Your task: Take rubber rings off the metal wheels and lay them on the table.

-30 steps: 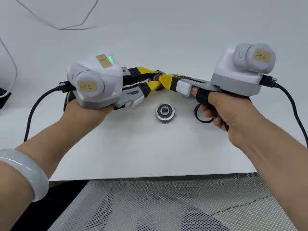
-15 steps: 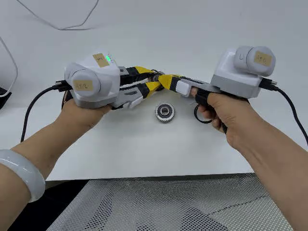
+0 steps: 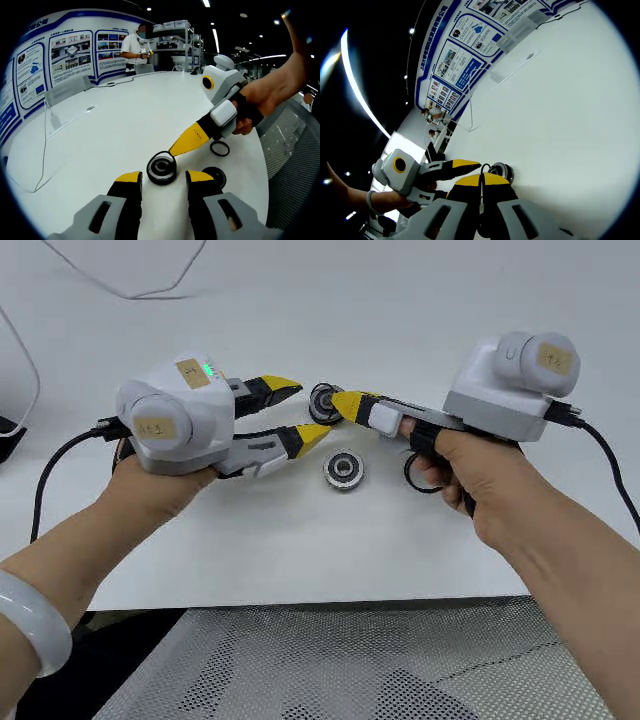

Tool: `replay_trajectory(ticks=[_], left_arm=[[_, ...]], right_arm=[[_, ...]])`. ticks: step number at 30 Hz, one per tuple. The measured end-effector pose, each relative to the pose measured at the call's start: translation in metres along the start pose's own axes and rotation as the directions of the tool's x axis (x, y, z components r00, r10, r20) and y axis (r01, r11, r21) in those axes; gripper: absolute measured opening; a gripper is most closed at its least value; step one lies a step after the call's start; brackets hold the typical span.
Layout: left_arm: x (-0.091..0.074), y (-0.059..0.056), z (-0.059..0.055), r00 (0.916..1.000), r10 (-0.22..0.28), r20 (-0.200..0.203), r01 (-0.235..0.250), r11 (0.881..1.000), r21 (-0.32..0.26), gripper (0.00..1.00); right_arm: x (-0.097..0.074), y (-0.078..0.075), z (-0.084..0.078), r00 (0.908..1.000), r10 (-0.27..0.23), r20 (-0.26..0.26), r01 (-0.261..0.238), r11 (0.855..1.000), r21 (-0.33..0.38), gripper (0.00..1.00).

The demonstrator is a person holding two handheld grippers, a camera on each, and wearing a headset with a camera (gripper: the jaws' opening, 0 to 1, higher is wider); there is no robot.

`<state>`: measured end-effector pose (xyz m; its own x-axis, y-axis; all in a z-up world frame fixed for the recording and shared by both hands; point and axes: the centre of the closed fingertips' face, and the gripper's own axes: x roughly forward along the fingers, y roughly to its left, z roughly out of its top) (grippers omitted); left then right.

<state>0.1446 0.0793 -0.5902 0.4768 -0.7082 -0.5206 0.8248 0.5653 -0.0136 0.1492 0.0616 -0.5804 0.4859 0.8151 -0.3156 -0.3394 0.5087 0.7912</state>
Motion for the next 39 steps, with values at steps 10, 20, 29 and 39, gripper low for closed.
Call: replay_trajectory(ticks=[10, 20, 29, 39], left_arm=[[-0.011, 0.003, 0.001, 0.9998, 0.018, 0.009, -0.017, 1.000, -0.015, 0.42], [-0.019, 0.005, -0.004, 0.9996, 0.026, 0.014, -0.025, 0.999, -0.033, 0.43], [-0.024, 0.002, -0.007, 0.9994, 0.025, 0.022, -0.024, 0.998, -0.050, 0.43], [-0.025, 0.002, -0.010, 0.9994, 0.028, 0.018, -0.027, 0.998, -0.059, 0.42]], right_arm=[[-0.011, 0.015, 0.001, 0.9989, 0.040, 0.025, -0.041, 0.999, 0.035, 0.01], [-0.044, 0.023, -0.002, 0.9984, 0.039, 0.041, -0.040, 0.998, 0.043, 0.01], [-0.094, 0.006, -0.016, 0.9989, -0.027, 0.038, 0.023, 0.996, 0.089, 0.01], [-0.107, -0.018, -0.027, 0.9963, -0.078, 0.037, 0.071, 0.985, 0.159, 0.01]])
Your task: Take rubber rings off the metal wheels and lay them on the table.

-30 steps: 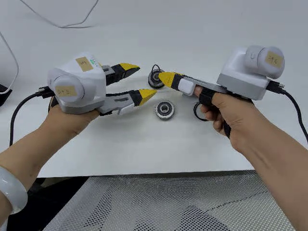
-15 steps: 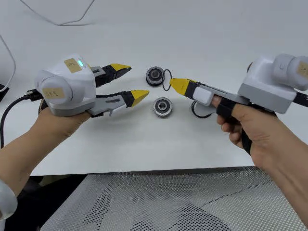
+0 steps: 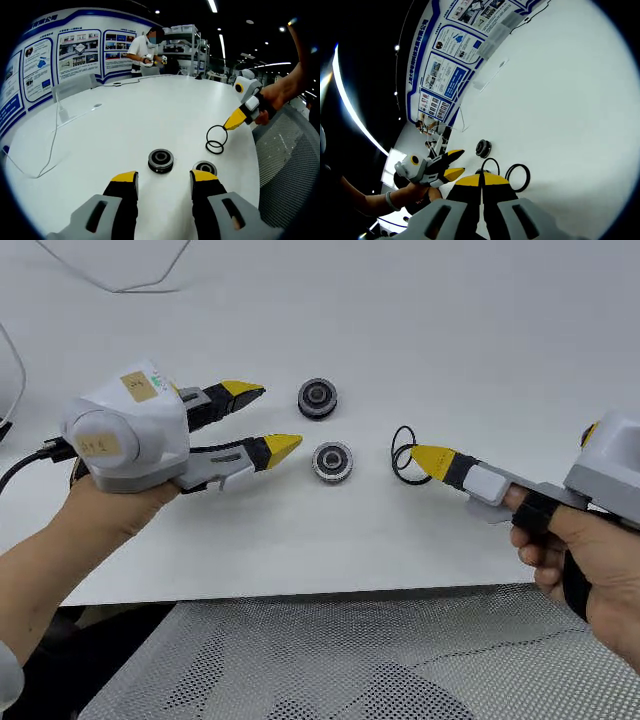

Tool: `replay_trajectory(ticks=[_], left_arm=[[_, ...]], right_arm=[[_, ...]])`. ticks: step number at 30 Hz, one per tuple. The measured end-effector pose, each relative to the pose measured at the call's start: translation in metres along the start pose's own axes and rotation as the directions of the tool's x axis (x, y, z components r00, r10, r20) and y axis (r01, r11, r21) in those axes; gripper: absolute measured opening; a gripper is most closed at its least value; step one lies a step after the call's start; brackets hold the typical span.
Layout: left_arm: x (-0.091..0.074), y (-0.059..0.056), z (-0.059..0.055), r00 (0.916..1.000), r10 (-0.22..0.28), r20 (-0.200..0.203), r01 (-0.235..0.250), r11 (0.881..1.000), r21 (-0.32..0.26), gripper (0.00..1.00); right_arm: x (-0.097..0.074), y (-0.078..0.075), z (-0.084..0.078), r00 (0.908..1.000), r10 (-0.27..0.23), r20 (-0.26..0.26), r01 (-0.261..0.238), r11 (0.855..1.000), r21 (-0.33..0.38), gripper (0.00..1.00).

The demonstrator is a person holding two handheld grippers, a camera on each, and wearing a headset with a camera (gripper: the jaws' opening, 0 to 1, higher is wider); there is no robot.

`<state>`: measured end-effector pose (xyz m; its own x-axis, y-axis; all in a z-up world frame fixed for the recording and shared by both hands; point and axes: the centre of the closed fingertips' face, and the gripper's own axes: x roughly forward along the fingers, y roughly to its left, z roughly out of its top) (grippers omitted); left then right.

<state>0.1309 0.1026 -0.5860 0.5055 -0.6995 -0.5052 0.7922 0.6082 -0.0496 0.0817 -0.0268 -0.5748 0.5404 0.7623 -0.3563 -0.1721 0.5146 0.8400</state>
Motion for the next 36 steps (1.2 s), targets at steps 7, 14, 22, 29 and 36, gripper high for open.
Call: replay_trajectory(ticks=[7, 14, 22, 29, 36], left_arm=[[-0.001, 0.001, -0.001, 1.0000, 0.003, -0.007, -0.003, 1.000, 0.000, 0.41], [-0.002, 0.002, -0.002, 1.0000, 0.005, -0.005, -0.005, 1.000, 0.001, 0.41], [-0.003, 0.001, -0.004, 0.9999, 0.004, -0.011, -0.004, 1.000, 0.001, 0.40], [-0.002, -0.001, -0.002, 0.9999, 0.003, -0.010, -0.003, 1.000, 0.002, 0.40], [0.001, -0.001, 0.001, 1.0000, -0.002, -0.002, 0.002, 1.000, 0.007, 0.39]], right_arm=[[-0.002, -0.020, -0.007, 0.9943, -0.098, -0.040, 0.095, 0.992, -0.080, 0.01], [-0.003, -0.028, -0.008, 0.9822, -0.177, -0.063, 0.161, 0.967, -0.199, 0.03], [-0.007, -0.036, -0.013, 0.9546, -0.278, -0.107, 0.210, 0.883, -0.420, 0.07], [-0.010, -0.043, -0.014, 0.9292, -0.350, -0.118, 0.227, 0.792, -0.567, 0.16], [-0.009, -0.038, -0.003, 0.9319, -0.351, -0.090, 0.230, 0.765, -0.602, 0.18]])
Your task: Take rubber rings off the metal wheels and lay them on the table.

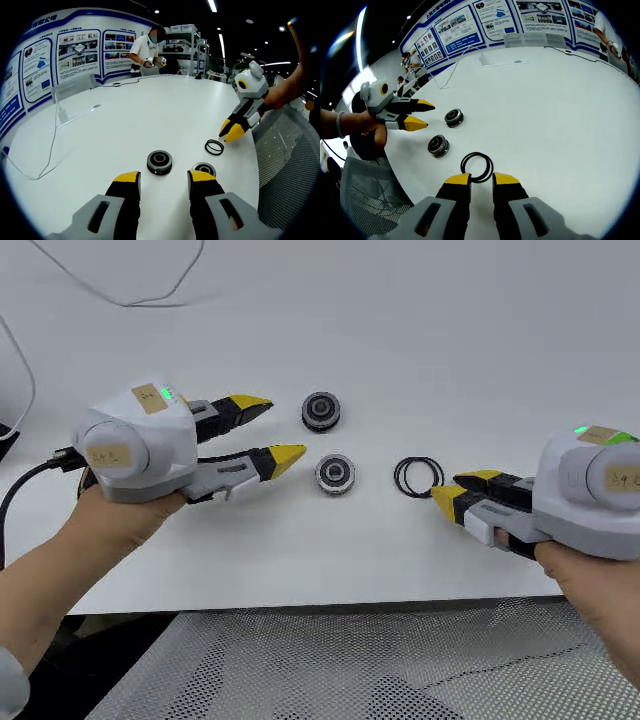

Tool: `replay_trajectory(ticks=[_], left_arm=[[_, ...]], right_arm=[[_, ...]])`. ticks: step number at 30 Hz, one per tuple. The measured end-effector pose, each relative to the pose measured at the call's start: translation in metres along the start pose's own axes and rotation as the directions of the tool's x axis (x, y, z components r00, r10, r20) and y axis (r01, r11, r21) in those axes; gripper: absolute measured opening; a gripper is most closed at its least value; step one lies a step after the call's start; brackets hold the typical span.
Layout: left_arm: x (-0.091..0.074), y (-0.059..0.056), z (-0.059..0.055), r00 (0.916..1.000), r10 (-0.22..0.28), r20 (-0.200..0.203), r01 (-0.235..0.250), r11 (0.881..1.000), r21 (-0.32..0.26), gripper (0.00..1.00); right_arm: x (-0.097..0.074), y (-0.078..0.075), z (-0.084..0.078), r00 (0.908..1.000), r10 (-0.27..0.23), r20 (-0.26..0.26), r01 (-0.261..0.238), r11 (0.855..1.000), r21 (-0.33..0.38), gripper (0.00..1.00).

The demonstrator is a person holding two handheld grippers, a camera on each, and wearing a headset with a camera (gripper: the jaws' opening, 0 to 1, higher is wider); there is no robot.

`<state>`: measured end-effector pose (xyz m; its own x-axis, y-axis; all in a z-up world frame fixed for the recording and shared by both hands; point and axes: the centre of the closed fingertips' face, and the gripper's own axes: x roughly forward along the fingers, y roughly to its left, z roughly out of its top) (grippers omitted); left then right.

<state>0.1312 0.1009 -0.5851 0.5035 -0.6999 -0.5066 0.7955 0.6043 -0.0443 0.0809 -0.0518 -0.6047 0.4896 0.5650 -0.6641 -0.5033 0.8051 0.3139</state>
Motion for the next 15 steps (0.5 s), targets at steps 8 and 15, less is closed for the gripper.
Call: replay_trajectory(ticks=[8, 15], left_arm=[[0.011, 0.000, 0.008, 0.9999, -0.008, 0.009, 0.008, 1.000, 0.010, 0.35], [0.018, 0.002, 0.012, 0.9999, -0.006, 0.011, 0.006, 1.000, 0.019, 0.31]], right_arm=[[0.020, 0.018, 0.039, 0.9919, 0.081, 0.098, -0.090, 0.992, 0.086, 0.17], [0.039, 0.032, 0.059, 0.9823, 0.124, 0.141, -0.142, 0.981, 0.130, 0.15]])
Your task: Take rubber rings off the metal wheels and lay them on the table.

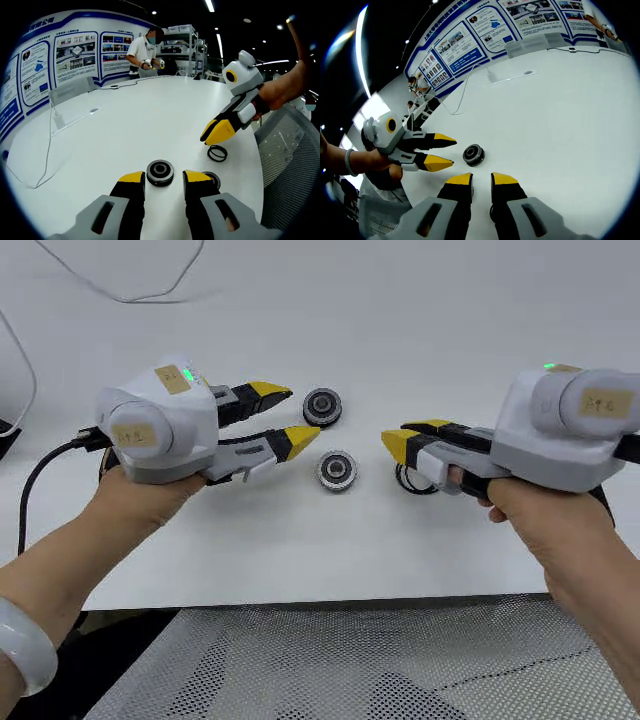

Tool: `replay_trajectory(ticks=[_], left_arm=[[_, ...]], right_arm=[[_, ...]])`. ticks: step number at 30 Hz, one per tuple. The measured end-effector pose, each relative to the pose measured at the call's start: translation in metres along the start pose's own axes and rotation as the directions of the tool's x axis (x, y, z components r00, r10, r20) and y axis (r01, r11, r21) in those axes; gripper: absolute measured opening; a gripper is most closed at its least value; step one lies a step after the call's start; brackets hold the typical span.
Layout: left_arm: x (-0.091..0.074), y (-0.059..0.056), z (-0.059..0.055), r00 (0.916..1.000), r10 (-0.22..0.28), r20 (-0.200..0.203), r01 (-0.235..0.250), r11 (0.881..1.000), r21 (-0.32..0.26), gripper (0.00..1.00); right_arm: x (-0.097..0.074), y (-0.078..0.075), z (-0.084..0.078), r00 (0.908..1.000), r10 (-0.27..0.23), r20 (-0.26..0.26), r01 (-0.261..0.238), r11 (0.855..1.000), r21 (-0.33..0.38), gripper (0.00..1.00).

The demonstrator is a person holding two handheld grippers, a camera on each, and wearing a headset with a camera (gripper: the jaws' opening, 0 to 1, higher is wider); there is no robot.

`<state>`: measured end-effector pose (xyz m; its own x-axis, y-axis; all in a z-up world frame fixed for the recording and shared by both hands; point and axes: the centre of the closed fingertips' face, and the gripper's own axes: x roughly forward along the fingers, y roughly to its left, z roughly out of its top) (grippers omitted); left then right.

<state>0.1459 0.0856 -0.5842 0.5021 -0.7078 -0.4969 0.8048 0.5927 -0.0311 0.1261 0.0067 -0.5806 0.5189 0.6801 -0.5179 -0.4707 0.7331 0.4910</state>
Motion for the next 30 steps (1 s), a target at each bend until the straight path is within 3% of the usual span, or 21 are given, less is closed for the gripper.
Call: replay_trajectory(ticks=[10, 17, 30], left_arm=[[0.015, -0.002, 0.007, 1.0000, -0.002, -0.009, 0.003, 1.000, 0.019, 0.24], [0.022, -0.002, 0.009, 0.9998, -0.007, -0.018, 0.007, 1.000, 0.026, 0.19], [0.028, -0.003, 0.001, 0.9982, -0.016, -0.059, 0.019, 0.998, 0.054, 0.15]], right_arm=[[0.036, 0.008, 0.004, 0.9980, 0.061, 0.012, -0.062, 0.992, 0.105, 0.14], [0.042, 0.006, 0.002, 0.9970, 0.075, 0.019, -0.077, 0.983, 0.165, 0.14], [0.047, 0.006, 0.001, 0.9953, 0.090, 0.037, -0.096, 0.969, 0.227, 0.14]])
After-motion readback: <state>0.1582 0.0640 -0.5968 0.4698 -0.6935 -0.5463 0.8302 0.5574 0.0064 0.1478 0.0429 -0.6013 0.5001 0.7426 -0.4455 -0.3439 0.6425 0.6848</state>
